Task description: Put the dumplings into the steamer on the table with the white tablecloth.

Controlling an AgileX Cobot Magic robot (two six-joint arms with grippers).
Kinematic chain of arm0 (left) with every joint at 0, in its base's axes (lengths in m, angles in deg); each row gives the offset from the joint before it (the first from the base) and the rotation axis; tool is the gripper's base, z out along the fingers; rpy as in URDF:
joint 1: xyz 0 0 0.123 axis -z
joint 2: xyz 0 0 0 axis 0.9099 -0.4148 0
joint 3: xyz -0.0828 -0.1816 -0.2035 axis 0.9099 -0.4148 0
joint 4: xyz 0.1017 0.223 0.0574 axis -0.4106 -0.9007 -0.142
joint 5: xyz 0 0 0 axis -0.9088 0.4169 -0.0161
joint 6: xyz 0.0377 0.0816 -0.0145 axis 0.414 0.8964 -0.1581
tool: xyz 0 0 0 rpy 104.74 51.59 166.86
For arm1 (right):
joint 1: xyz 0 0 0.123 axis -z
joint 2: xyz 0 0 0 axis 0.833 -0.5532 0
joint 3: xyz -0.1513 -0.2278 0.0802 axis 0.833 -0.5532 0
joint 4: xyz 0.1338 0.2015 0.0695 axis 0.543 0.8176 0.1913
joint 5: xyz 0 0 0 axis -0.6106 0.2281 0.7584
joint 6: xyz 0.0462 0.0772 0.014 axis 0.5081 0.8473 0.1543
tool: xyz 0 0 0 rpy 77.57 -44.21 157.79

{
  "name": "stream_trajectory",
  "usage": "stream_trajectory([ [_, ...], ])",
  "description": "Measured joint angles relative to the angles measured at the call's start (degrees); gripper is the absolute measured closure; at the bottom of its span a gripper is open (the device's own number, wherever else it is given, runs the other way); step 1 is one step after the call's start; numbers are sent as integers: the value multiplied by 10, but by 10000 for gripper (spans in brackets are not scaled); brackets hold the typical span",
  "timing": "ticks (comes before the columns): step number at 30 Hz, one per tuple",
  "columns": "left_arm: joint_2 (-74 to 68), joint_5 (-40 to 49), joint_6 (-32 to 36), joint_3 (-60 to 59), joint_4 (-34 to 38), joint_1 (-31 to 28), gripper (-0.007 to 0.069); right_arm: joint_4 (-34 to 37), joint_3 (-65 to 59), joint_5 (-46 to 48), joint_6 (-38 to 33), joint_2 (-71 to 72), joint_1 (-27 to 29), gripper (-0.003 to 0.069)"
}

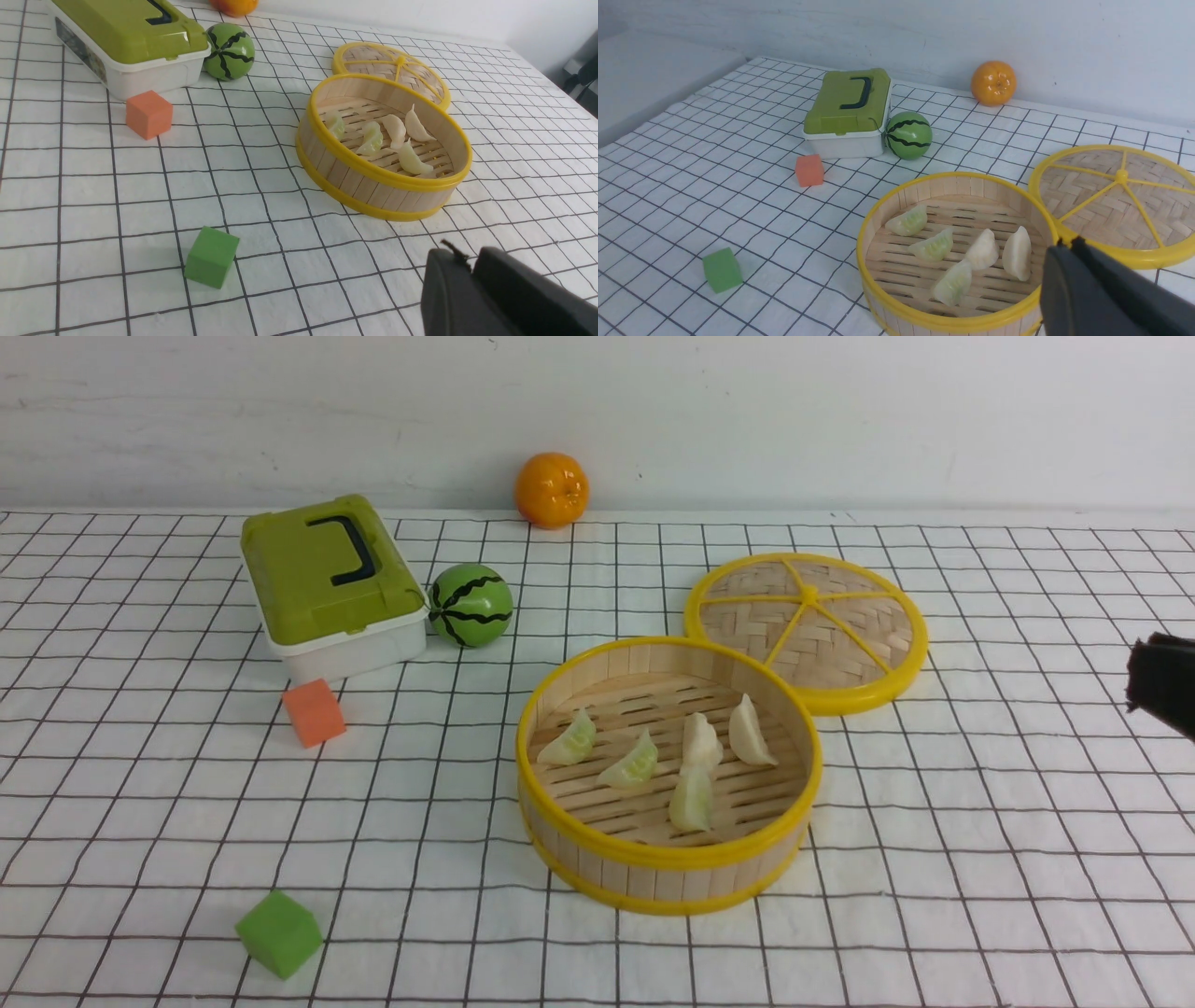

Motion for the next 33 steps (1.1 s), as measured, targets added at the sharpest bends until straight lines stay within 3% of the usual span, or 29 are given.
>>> stream_trajectory([
  [17,0,0,0,0,0,0,540,0,-10,1,0,2,0,671],
  [22,0,0,0,0,0,0,533,-24,-81,-64,-1,44,3,669],
  [25,0,0,0,0,0,0,531,-42,-135,-105,2,76,18,669],
  [28,0,0,0,0,0,0,530,-72,-219,-151,31,144,68,669],
  [33,0,0,0,0,0,0,524,-159,-330,-143,108,256,165,669],
])
